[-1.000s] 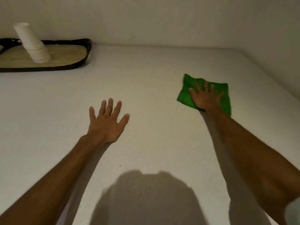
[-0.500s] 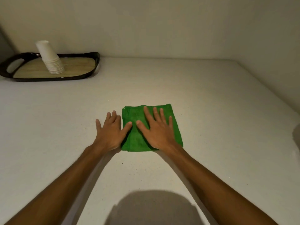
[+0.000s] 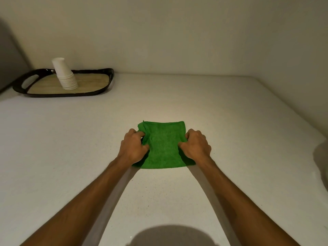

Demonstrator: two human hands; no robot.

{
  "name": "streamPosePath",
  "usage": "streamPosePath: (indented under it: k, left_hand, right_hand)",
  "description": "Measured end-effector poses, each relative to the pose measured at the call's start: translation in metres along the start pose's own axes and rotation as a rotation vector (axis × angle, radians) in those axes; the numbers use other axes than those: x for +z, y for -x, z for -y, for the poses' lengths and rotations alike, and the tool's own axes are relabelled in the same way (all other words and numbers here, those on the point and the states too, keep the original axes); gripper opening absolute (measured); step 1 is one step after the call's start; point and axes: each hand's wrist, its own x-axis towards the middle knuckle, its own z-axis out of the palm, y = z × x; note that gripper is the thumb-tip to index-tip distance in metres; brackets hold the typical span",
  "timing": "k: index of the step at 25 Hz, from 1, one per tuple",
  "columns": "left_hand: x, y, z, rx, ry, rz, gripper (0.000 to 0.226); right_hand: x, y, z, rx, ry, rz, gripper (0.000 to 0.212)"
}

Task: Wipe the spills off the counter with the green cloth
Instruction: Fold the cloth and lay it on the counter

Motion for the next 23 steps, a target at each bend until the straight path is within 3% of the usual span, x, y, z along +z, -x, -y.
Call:
streamPosePath:
  k: [2, 8, 11, 16, 23]
  left_hand:
    - [-0.002, 0.000, -0.003, -0.012, 0.077, 0.014, 0.034]
    - [-0.007, 0.004, -0.010, -0.089, 0.229, 0.011, 0.052]
    - [-0.010, 0.007, -0.015, -0.076, 0.199, -0.017, 0.039]
    - [-0.022, 0.010, -0.020, 0.000, 0.112, -0.079, 0.034]
    - [-0.064, -0.040, -0.009, 0.129, 0.015, -0.129, 0.050]
  right_hand:
    - [-0.003, 0.000, 0.005, 0.001, -0.038, 0.024, 0.025]
    - [-0.012, 0.006, 0.010, -0.091, -0.065, 0.051, 0.050]
    - [-0.014, 0.010, 0.009, -0.126, -0.071, 0.037, 0.041]
    - [-0.024, 0.009, 0.018, -0.227, -0.136, -0.030, 0.048]
    - [-0.031, -0.036, 0.061, -0.363, -0.163, -0.104, 0.050]
